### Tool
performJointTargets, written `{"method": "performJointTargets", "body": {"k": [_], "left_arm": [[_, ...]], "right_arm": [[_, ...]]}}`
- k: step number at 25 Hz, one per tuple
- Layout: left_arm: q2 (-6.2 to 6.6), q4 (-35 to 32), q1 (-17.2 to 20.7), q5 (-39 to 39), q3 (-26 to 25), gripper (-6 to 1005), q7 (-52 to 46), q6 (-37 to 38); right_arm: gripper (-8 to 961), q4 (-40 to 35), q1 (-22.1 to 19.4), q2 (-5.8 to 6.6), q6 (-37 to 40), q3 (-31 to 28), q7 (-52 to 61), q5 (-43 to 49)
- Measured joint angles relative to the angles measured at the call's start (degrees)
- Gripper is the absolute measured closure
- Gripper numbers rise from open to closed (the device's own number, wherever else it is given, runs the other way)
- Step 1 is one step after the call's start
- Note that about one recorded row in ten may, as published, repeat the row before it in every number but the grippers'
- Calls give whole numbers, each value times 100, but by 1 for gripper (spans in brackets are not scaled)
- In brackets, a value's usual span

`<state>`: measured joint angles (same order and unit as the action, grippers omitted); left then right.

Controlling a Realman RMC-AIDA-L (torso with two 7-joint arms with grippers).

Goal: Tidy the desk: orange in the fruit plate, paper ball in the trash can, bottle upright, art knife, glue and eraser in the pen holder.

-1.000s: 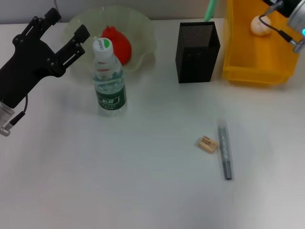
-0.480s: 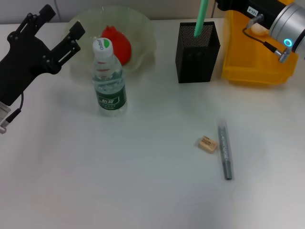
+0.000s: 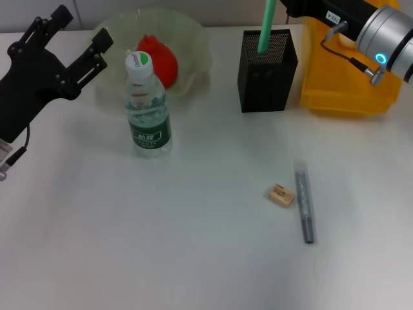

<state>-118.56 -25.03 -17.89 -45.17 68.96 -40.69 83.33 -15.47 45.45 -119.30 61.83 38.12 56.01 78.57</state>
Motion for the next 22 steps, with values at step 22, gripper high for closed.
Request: {"method": "performJointTargets", "body": {"k": [22], "left_arm": [[-17, -8, -89, -1, 20, 197, -194, 352]], "right_arm": [[428, -3817, -1576, 16, 994, 1900, 4112, 1662]]}}
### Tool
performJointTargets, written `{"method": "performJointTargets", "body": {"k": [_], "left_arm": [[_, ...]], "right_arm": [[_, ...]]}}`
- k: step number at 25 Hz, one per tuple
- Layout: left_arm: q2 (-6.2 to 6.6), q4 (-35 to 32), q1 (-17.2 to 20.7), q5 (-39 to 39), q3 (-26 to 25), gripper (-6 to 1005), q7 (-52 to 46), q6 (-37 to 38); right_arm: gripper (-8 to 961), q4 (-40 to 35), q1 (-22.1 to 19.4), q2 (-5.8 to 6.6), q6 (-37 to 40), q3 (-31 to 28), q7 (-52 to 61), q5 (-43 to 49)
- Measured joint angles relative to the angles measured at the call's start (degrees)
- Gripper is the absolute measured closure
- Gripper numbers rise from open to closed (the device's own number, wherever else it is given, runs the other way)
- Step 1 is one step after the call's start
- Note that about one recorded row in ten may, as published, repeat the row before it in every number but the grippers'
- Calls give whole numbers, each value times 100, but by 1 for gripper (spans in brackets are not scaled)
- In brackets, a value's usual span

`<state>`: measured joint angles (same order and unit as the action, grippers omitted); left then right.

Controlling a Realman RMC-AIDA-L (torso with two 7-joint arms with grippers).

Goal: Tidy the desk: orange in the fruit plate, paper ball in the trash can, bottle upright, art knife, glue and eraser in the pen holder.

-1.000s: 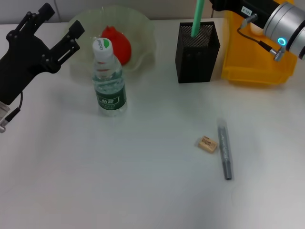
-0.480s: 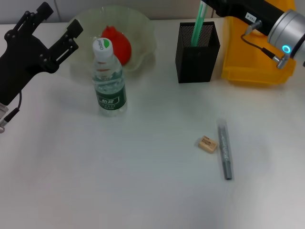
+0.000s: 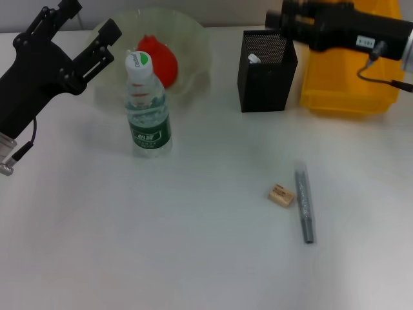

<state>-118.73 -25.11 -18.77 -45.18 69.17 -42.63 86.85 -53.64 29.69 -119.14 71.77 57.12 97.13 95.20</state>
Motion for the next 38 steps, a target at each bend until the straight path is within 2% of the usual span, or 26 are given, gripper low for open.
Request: {"method": "performJointTargets", "body": {"k": [1, 2, 3, 4, 6, 7, 10, 12, 13, 14, 16, 19, 29, 34, 38], "left_arm": [[-1, 1, -21, 0, 0, 197, -18, -12], [-4, 7, -41, -2, 1, 197, -18, -27], [-5, 21, -66, -3, 0, 197, -16, -45], [-9, 33, -94, -4, 1, 197, -12, -63], [-9, 33, -94, -4, 1, 197, -12, -63], [-19, 56, -157, -3, 1, 197, -8, -135], [-29, 67, -187, -3, 7, 197, -9, -210], [-29, 67, -187, -3, 7, 197, -9, -210], [-29, 67, -187, -3, 7, 197, -9, -210], [-35, 108, -221, -4, 18, 197, -19, -258], [-36, 217, -289, -3, 34, 197, -27, -276], [-36, 265, -297, -3, 31, 197, -4, -278], [-31, 288, -281, 1, 14, 197, 25, -277], [-27, 288, -255, 1, 6, 197, 27, -255], [-27, 288, -242, 1, 0, 197, 27, -243]], "right_arm": [[429, -546, -107, -7, 85, 121, 609, 467], [430, -1498, -170, -21, 446, 243, 1819, 1630], [430, -1498, -170, -21, 446, 243, 1819, 1630], [431, -2060, -80, -24, 938, 319, 2769, 2515], [433, -2196, -21, -20, 1112, 352, 3048, 2755], [434, -2398, 188, 2, 1561, 510, 3605, 3322], [435, -2434, 393, 11, 1881, 697, 4039, 3813], [435, -2242, 785, 13, 2240, 1045, 4617, 4587], [436, -2242, 785, 13, 2240, 1045, 4617, 4587], [436, -1961, 1004, 6, 2318, 1263, 4808, 4946], [436, -1808, 1096, 5, 2317, 1331, 4857, 5081], [437, -1092, 1403, -5, 2213, 1439, 4802, 5295], [440, -370, 1580, -24, 1809, 1504, 4233, 4818], [515, 152, 1825, -18, 1724, 1515, 4110, 4829], [460, 414, 1951, -15, 1610, 1544, 4104, 4911]]}}
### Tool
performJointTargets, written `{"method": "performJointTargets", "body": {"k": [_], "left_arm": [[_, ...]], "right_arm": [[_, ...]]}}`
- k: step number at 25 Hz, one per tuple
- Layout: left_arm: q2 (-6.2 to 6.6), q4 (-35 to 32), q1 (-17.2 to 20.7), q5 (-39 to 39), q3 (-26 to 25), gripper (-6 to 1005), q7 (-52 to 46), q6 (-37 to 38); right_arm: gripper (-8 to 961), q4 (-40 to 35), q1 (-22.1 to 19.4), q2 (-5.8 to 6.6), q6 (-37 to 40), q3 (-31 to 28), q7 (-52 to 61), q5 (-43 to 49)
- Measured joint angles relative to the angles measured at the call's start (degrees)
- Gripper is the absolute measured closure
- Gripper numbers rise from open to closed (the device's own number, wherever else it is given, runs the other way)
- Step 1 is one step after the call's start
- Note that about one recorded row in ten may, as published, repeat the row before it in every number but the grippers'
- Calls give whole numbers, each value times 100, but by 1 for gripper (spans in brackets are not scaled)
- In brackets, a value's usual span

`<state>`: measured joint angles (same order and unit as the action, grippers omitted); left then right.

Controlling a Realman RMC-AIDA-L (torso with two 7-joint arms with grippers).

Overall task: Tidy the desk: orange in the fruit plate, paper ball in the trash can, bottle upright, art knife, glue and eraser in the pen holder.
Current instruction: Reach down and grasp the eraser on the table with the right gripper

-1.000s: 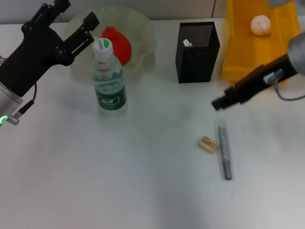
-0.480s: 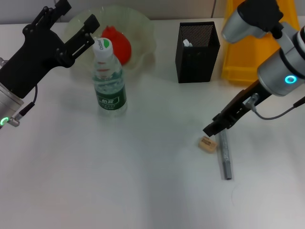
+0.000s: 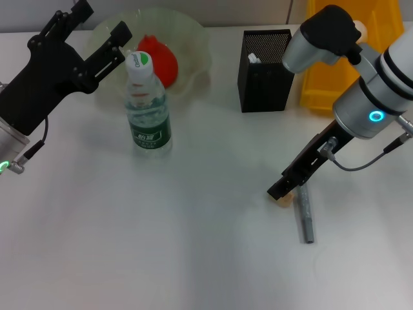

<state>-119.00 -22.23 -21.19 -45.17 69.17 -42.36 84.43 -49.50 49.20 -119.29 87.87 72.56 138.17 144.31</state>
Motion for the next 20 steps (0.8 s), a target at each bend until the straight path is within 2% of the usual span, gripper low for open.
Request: {"method": "performJointTargets", "body": {"k": [4, 11, 20], "left_arm": [[0, 23, 12, -1, 2, 197, 0, 10], [-7, 68, 13, -1, -3, 197, 7, 13], [-9, 132, -8, -1, -16, 197, 25, 7]], "right_arm": [[405, 44, 0, 1, -221, 247, 0, 82], [409, 79, -3, -10, -363, 524, -3, 46], [415, 302, 98, -21, -399, 566, -53, 38]]}}
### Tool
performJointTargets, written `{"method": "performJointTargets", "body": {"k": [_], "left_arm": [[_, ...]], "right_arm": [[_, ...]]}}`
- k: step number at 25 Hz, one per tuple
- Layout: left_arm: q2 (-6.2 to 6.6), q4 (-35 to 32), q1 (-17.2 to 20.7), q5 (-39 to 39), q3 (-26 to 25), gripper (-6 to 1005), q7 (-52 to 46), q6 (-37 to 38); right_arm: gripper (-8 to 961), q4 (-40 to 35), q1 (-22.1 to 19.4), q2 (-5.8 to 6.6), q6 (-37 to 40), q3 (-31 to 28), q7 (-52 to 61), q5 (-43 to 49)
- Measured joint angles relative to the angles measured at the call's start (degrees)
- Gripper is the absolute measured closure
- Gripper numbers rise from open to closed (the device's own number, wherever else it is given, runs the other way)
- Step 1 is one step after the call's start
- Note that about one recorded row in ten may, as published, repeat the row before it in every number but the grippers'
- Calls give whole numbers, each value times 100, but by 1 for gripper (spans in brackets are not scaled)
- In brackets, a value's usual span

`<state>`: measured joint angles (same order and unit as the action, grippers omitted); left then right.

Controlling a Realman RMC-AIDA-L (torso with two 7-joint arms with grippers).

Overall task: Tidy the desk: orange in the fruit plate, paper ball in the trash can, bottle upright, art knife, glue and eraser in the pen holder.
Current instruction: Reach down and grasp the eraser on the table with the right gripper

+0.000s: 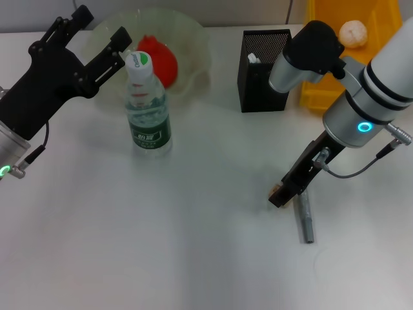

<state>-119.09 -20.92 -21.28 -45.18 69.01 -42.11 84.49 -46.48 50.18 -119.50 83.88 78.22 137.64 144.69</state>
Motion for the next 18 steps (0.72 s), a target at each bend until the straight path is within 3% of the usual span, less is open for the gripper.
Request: {"method": "performJointTargets", "body": {"k": [11, 18], "left_arm": [[-6, 4, -42, 31, 2, 197, 53, -29], [-9, 9, -63, 91, 35, 197, 62, -30]], "right_arm": [[411, 179, 148, -11, -126, 300, 11, 15], [655, 199, 190, -12, -121, 342, 23, 32]]}}
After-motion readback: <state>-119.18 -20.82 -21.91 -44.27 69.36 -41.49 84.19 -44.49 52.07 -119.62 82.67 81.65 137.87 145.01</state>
